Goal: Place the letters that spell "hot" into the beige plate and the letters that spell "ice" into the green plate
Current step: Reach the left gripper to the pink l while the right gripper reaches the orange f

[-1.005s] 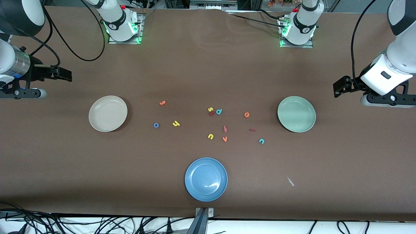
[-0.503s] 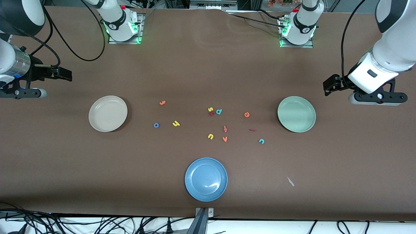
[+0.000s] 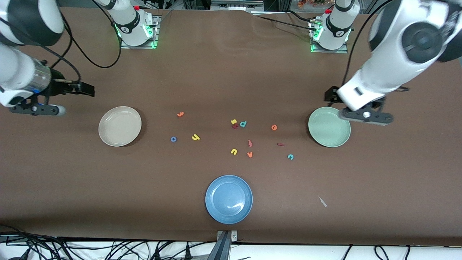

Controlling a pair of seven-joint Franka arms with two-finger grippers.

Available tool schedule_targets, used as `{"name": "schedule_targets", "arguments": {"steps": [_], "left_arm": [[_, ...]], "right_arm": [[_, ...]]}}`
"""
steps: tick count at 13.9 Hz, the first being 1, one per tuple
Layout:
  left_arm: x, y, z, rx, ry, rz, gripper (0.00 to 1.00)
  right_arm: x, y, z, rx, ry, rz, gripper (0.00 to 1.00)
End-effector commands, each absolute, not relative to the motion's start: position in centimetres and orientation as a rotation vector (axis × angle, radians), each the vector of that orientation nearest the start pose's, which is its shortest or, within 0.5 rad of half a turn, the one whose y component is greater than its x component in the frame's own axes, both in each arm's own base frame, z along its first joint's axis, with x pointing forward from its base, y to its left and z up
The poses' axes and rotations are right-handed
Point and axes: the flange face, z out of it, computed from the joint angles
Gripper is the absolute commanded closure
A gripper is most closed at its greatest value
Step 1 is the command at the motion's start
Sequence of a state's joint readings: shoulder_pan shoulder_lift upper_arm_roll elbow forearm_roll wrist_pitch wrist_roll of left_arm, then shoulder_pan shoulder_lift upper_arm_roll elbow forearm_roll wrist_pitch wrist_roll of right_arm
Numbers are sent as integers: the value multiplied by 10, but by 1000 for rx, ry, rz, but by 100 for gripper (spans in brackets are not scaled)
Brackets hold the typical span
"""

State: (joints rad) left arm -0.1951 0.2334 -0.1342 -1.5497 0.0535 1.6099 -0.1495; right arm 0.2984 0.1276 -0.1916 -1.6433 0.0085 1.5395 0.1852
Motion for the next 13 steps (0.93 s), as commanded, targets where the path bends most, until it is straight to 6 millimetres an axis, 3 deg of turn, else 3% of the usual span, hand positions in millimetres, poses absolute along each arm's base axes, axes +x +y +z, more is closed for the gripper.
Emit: {"name": "schedule_targets", "arguments": {"steps": [1, 5, 8, 10, 13], "left_arm": [[604, -206, 457, -3068, 330, 285, 0], [617, -248, 409, -3074, 520, 203, 0], [617, -265, 371, -3004, 865, 257, 0], [618, -264, 341, -2957, 1019, 325, 0], [626, -269, 301, -2904, 1244, 295, 0]], "right_arm": [[575, 110, 487, -3163, 248, 336, 0], [560, 184, 414, -3094, 572, 214, 0], [555, 230, 368, -3032, 840, 228, 0], [549, 263, 334, -3011, 958, 182, 0], [537, 277, 293, -2924, 1123, 70, 0]]}}
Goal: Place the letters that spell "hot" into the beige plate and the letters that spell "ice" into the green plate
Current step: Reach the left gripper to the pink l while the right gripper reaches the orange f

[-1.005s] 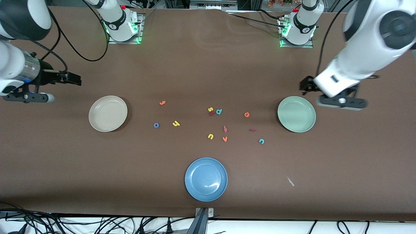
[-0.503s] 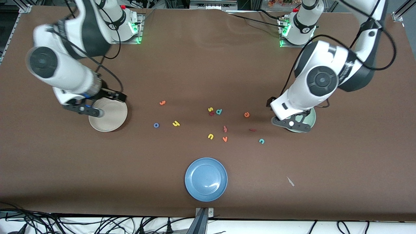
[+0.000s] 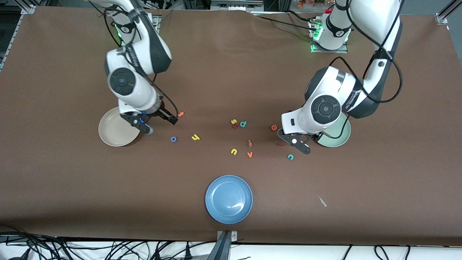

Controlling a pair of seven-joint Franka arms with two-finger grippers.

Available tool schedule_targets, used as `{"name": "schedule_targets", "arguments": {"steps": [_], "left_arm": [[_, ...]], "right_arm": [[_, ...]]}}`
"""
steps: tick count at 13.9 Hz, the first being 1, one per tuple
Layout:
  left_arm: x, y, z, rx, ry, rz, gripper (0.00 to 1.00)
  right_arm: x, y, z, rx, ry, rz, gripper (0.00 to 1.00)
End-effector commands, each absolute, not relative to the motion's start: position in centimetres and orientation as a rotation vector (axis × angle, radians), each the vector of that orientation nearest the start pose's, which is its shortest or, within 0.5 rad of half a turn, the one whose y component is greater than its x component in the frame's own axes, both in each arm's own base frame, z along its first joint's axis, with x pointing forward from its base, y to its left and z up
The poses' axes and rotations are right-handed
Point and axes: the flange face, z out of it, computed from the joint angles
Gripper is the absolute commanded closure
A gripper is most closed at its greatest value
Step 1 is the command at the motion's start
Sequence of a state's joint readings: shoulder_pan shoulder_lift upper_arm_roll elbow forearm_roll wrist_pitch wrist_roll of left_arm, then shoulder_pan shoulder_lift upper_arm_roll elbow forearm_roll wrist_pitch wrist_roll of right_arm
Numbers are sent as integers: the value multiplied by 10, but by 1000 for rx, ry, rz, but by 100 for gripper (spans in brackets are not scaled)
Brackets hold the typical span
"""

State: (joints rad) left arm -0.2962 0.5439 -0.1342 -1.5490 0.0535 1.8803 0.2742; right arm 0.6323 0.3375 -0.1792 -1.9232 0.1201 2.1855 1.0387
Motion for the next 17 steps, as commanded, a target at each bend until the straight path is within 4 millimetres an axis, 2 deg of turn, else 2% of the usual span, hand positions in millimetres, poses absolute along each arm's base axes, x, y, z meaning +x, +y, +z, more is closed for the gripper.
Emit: {"name": "schedule_targets", "arguments": {"steps": [1, 2, 4, 7, 8, 9, 10, 11, 13, 15, 17], "left_arm": [[627, -271, 290, -2875, 1317, 299, 0], [626, -273, 277, -2847, 1387, 317, 0], [630, -281, 264, -2806, 1484, 245, 0], [636, -291, 234, -2662, 1759, 101, 0], [637, -293, 235, -2617, 1822, 63, 4], [638, -293, 233, -2590, 1857, 58, 19], [638, -292, 230, -2583, 1873, 63, 42], [637, -291, 227, -2584, 1872, 68, 52], [636, -290, 219, -2558, 1910, 86, 58], [636, -293, 210, -2439, 2061, 55, 57], [636, -284, 196, -2384, 2125, 32, 55]], "right_arm": [[528, 279, 282, -2907, 1146, 58, 0], [520, 279, 271, -2900, 1159, 53, 0], [510, 277, 256, -2871, 1198, 27, 0], [492, 273, 233, -2844, 1215, -2, 0], [487, 270, 225, -2837, 1230, 2, 0], [485, 269, 219, -2830, 1250, 6, 0], [482, 273, 211, -2834, 1261, 18, 0], [479, 276, 204, -2834, 1270, 24, 0], [477, 276, 188, -2798, 1336, 55, 0], [477, 275, 181, -2793, 1354, 73, 1], [477, 272, 174, -2801, 1358, 80, 1]]}}
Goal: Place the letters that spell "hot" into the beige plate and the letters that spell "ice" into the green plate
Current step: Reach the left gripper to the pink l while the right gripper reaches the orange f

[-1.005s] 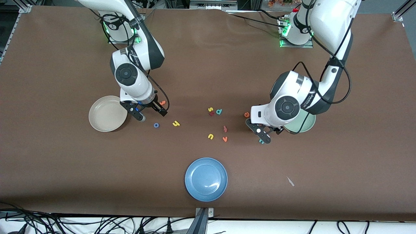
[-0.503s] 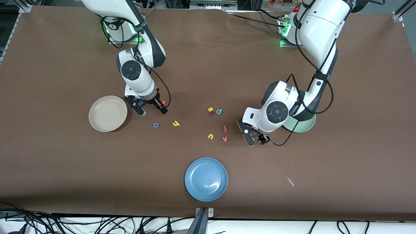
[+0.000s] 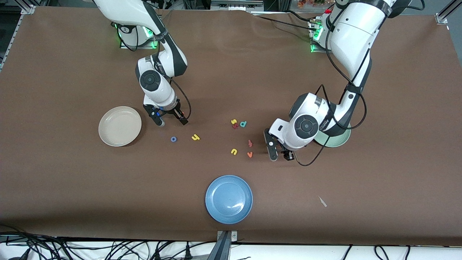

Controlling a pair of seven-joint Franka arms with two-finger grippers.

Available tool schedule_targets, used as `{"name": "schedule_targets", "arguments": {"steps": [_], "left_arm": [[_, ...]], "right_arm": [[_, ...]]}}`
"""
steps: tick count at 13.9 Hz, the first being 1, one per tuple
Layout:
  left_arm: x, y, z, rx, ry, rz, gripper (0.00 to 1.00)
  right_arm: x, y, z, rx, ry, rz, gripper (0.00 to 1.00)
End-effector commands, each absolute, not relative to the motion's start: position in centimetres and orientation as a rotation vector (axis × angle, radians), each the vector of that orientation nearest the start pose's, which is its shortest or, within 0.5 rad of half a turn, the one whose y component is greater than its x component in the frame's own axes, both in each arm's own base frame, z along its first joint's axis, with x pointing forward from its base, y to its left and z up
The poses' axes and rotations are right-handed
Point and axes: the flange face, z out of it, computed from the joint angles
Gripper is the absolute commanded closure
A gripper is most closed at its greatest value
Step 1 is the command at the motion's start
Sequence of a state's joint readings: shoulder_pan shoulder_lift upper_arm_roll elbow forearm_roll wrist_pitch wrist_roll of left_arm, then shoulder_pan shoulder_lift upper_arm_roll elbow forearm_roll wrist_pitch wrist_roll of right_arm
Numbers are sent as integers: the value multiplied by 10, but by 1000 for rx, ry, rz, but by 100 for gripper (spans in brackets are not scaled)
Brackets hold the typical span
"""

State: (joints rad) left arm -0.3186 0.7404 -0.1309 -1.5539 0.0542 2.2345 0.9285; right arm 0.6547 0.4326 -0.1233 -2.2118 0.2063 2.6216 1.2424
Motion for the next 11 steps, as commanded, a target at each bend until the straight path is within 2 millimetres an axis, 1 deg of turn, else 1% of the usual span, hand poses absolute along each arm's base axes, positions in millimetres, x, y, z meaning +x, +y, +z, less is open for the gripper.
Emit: {"name": "schedule_targets", "arguments": {"steps": [1, 2, 4, 8, 9, 11], "left_arm": [[632, -284, 190, -2352, 2160, 25, 56], [630, -284, 187, -2343, 2170, 25, 56], [629, -286, 187, -2338, 2175, 20, 56], [624, -288, 182, -2326, 2185, 42, 58], [624, -286, 180, -2301, 2191, 50, 58], [621, -285, 178, -2278, 2199, 60, 58]], "right_arm": [[476, 273, 170, -2809, 1357, 86, 2], [473, 277, 169, -2813, 1349, 94, 5], [472, 279, 168, -2815, 1346, 98, 9], [470, 281, 168, -2805, 1357, 110, 23], [468, 285, 168, -2806, 1345, 116, 29], [468, 285, 168, -2805, 1345, 115, 40]]}}
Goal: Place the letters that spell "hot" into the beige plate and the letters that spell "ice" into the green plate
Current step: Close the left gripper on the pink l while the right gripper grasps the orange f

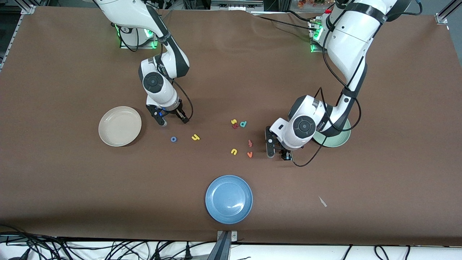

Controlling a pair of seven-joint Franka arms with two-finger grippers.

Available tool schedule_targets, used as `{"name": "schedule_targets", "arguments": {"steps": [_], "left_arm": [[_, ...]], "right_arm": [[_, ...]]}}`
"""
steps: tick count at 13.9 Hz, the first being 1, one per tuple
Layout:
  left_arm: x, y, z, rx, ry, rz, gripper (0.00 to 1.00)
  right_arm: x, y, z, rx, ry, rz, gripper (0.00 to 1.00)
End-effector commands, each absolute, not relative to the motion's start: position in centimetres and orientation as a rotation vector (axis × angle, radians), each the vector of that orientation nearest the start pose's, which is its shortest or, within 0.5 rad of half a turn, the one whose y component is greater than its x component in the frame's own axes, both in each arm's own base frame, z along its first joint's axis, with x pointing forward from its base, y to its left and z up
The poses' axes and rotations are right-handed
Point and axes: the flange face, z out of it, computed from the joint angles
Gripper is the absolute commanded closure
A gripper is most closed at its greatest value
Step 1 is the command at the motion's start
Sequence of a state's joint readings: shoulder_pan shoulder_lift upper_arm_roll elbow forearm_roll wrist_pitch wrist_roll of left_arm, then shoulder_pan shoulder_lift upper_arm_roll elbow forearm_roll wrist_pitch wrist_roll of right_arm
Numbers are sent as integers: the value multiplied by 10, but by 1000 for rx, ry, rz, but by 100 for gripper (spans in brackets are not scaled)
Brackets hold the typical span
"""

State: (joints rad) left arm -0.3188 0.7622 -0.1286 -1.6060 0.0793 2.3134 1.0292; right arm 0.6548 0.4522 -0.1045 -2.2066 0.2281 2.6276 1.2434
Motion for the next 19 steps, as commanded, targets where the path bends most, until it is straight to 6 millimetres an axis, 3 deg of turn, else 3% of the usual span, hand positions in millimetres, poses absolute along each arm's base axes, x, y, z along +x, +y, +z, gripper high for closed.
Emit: {"name": "schedule_targets", "arguments": {"steps": [1, 4, 10, 14, 19], "left_arm": [[621, -286, 178, -2276, 2200, 60, 58], [621, -286, 182, -2273, 2201, 58, 58], [619, -285, 191, -2269, 2203, 67, 59], [617, -286, 198, -2267, 2208, 86, 60], [608, -290, 183, -2261, 2222, 101, 60]], "right_arm": [[468, 285, 168, -2804, 1347, 115, 46], [468, 285, 168, -2806, 1342, 119, 64], [470, 282, 168, -2804, 1344, 116, 85], [470, 283, 169, -2803, 1343, 115, 90], [473, 287, 172, -2801, 1337, 116, 96]]}}
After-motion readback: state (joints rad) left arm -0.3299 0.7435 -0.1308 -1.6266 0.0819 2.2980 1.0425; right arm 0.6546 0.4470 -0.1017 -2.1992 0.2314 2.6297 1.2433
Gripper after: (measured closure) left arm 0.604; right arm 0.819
